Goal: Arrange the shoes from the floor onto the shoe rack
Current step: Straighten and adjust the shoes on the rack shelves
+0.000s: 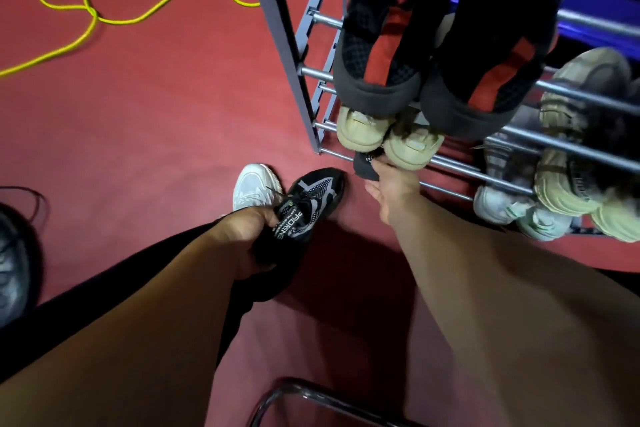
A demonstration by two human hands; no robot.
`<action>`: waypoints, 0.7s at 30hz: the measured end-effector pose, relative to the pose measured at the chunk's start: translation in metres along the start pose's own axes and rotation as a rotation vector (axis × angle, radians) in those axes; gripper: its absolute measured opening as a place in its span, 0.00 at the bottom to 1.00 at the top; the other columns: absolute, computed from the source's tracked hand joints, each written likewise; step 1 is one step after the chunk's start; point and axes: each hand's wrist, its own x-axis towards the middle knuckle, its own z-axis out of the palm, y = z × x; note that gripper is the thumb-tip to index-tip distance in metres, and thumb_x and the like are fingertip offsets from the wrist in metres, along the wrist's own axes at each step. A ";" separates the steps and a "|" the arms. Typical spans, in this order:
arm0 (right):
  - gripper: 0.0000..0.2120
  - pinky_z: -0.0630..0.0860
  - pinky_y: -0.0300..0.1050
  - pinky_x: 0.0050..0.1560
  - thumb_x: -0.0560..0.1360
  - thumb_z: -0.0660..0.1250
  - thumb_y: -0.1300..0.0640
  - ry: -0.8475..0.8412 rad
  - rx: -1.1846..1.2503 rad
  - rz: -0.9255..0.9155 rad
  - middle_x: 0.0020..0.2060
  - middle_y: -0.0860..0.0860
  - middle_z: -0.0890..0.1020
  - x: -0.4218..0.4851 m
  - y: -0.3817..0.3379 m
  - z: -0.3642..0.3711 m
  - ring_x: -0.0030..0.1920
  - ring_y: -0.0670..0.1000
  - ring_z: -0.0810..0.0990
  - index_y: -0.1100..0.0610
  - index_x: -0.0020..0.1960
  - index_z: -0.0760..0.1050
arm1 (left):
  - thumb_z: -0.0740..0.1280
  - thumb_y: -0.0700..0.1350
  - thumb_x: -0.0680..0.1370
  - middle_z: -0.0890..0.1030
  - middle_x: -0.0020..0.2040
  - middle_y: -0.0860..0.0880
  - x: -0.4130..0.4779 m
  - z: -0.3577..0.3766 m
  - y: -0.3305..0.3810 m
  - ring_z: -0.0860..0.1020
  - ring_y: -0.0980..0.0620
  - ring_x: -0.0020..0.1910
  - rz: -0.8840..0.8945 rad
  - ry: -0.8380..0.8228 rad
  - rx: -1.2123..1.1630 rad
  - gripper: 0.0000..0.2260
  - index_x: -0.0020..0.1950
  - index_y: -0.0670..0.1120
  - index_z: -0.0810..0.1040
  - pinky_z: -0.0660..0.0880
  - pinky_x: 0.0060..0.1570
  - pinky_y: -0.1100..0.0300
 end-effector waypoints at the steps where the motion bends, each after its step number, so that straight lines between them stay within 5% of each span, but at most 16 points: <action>1: 0.14 0.83 0.48 0.57 0.77 0.74 0.62 0.030 0.003 -0.025 0.56 0.52 0.86 -0.001 -0.003 -0.007 0.54 0.52 0.86 0.58 0.62 0.80 | 0.61 0.40 0.70 0.84 0.45 0.42 -0.001 0.005 0.000 0.83 0.45 0.35 -0.005 -0.002 -0.017 0.16 0.55 0.42 0.80 0.76 0.30 0.60; 4: 0.14 0.83 0.48 0.56 0.78 0.71 0.66 0.066 0.039 -0.043 0.53 0.49 0.85 -0.005 -0.009 -0.026 0.52 0.50 0.86 0.53 0.60 0.78 | 0.60 0.41 0.73 0.84 0.45 0.44 -0.005 0.022 -0.001 0.82 0.47 0.37 -0.026 -0.023 -0.038 0.13 0.54 0.44 0.80 0.77 0.27 0.61; 9: 0.12 0.84 0.53 0.57 0.77 0.71 0.69 0.124 0.201 0.046 0.56 0.58 0.82 -0.001 -0.006 -0.045 0.50 0.53 0.84 0.59 0.56 0.73 | 0.60 0.40 0.75 0.85 0.48 0.46 -0.004 0.040 -0.002 0.81 0.49 0.43 -0.005 -0.054 -0.041 0.15 0.59 0.46 0.80 0.75 0.39 0.58; 12: 0.10 0.84 0.53 0.55 0.76 0.72 0.69 0.091 0.255 0.150 0.56 0.59 0.83 0.003 -0.007 -0.044 0.52 0.57 0.84 0.61 0.54 0.78 | 0.59 0.38 0.76 0.84 0.56 0.46 -0.003 0.044 -0.001 0.81 0.48 0.48 0.028 -0.087 -0.063 0.21 0.66 0.49 0.79 0.75 0.42 0.57; 15: 0.13 0.85 0.50 0.52 0.76 0.72 0.69 0.072 0.260 0.177 0.56 0.60 0.84 0.007 -0.002 -0.036 0.54 0.57 0.85 0.62 0.59 0.79 | 0.56 0.36 0.78 0.84 0.53 0.49 -0.002 0.045 0.001 0.81 0.50 0.45 0.087 -0.126 -0.068 0.22 0.65 0.53 0.79 0.75 0.41 0.58; 21: 0.25 0.83 0.53 0.57 0.77 0.68 0.72 0.070 0.279 0.137 0.59 0.52 0.84 0.015 -0.003 -0.030 0.55 0.55 0.85 0.47 0.66 0.75 | 0.54 0.31 0.78 0.86 0.46 0.49 0.003 0.051 0.008 0.85 0.51 0.38 0.151 -0.206 -0.109 0.22 0.61 0.51 0.79 0.80 0.31 0.59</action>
